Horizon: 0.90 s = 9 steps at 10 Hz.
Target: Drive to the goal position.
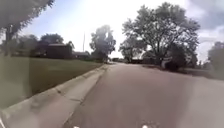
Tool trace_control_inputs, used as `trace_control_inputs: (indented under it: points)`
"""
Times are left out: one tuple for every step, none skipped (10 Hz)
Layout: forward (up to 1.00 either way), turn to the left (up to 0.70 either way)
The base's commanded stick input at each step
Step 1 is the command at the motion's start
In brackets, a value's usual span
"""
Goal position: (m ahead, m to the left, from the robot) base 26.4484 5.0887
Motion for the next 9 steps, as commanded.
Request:
trace_control_inputs:
  points:
    - [1.00, 0.00]
    - [1.00, 0.00]
    - [1.00, 0.00]
    - [1.00, 0.00]
    - [1.00, 0.00]
    - [1.00, 0.00]
    - [1.00, 0.00]
    - [1.00, 0.00]
    - [1.00, 0.00]
